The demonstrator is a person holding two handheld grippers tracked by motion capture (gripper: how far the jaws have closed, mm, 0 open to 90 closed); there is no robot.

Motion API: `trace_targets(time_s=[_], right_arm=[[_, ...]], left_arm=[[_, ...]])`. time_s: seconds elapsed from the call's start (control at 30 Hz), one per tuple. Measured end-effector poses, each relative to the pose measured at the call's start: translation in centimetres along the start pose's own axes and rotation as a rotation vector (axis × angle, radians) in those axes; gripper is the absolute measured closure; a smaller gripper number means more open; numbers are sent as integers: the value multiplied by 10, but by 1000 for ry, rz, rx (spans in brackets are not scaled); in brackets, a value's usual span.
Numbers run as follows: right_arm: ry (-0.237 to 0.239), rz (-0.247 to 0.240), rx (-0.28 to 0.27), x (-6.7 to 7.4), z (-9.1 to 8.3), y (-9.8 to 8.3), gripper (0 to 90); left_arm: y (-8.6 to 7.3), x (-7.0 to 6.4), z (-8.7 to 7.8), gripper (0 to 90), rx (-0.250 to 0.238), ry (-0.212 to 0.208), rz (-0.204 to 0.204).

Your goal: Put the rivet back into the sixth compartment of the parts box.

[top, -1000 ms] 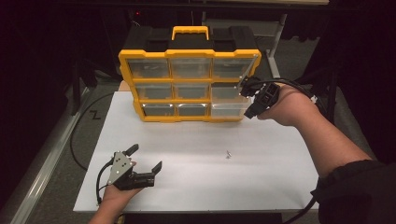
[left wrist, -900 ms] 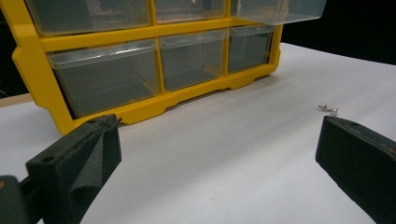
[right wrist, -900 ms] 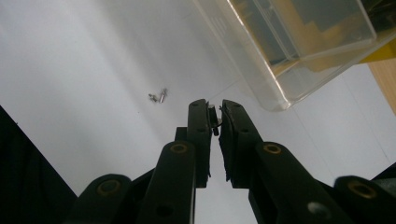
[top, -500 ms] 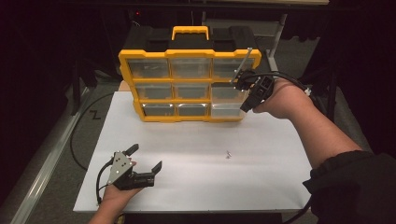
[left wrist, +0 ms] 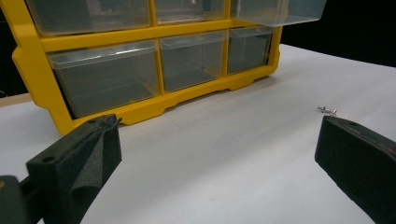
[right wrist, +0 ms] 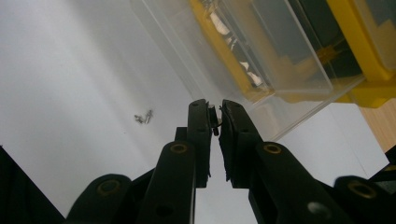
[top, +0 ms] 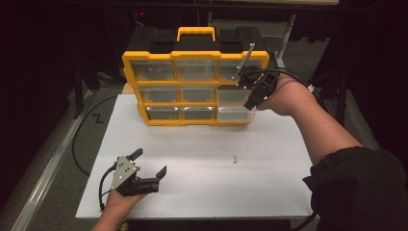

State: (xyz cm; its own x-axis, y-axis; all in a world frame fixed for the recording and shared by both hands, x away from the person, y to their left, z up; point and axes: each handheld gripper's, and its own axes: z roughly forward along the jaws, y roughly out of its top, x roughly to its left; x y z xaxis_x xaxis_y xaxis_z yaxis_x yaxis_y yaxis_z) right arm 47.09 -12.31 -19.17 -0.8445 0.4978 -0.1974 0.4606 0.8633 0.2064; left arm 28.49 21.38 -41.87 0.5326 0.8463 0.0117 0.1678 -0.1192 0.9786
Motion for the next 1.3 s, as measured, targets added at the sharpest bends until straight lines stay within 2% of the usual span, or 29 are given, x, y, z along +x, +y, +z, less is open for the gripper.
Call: trace_targets(time_s=[0.7, 1.0, 1.03, 1.13, 1.17, 1.3], right_arm=[[-15, 14, 16, -11, 13, 21, 845], [-22, 19, 12, -12, 14, 22, 842], [-25, 19, 10, -13, 14, 21, 837], [-35, 41, -3, -15, 14, 20, 715], [-33, 52, -2, -14, 13, 20, 702], [-24, 43, -17, -11, 6, 17, 671]], left_arm=[[0, 0, 0, 14, -1, -1, -2], [0, 0, 0, 15, -2, -2, -2], [0, 0, 0, 15, -2, -2, -3], [0, 1, 0, 15, -3, -2, -2], [0, 1, 0, 15, -1, -2, -1], [0, 1, -1, 15, -3, 0, -2]])
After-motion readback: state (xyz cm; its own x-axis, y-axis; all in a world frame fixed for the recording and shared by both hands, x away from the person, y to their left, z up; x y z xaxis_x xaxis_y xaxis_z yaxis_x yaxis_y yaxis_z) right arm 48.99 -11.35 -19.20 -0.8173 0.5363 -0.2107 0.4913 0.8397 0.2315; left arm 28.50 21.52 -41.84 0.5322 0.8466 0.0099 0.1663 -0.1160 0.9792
